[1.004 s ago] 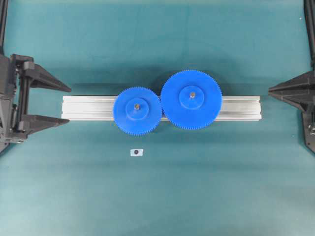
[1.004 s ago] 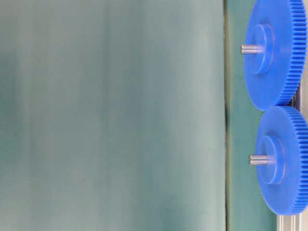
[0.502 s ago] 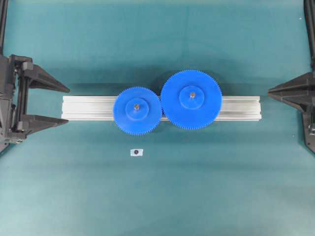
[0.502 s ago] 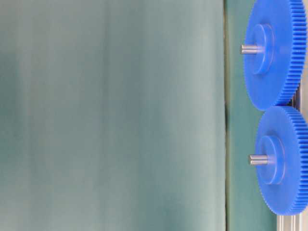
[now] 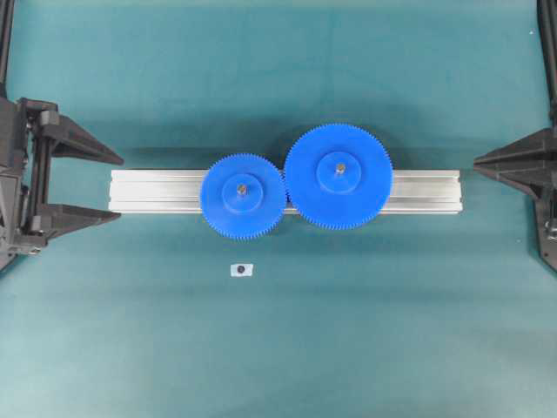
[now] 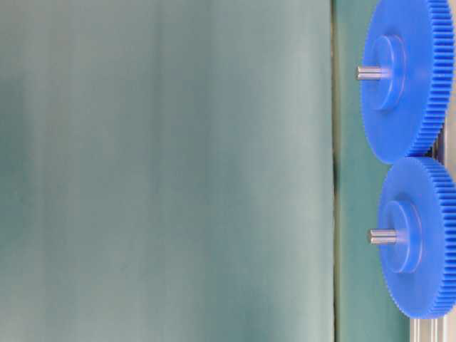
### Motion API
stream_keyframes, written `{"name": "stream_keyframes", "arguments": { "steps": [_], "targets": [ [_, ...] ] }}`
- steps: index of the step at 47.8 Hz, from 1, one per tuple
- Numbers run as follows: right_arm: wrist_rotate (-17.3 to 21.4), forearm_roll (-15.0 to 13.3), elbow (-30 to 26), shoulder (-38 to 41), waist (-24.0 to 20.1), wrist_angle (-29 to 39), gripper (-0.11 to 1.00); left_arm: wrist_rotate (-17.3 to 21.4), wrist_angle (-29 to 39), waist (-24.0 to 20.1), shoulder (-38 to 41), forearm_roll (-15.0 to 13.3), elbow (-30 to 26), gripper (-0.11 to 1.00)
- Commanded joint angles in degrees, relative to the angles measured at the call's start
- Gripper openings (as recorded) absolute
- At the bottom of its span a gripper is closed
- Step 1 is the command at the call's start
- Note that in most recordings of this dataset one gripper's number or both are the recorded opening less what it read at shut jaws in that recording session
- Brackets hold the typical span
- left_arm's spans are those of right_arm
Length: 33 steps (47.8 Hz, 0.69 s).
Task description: Insert the small gear onto the shaft.
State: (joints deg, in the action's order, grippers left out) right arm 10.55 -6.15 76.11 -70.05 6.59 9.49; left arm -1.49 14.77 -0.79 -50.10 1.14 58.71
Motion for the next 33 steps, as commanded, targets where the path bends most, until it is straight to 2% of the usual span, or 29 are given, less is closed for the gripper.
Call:
{"name": "stream_keyframes", "arguments": {
  "steps": [1,33],
  "targets": [
    [0.62,0.09,-0.35,0.97,-0.09,-0.18,0.17,0.00,-0.44,0.18,0.26,0.18,-0.70,0.85],
    [0.53,0.09,0.00,0.97,-0.09,0.18,0.17,-1.23,2.37,-0.26,0.53,0.09,-0.70,0.85]
  ]
}}
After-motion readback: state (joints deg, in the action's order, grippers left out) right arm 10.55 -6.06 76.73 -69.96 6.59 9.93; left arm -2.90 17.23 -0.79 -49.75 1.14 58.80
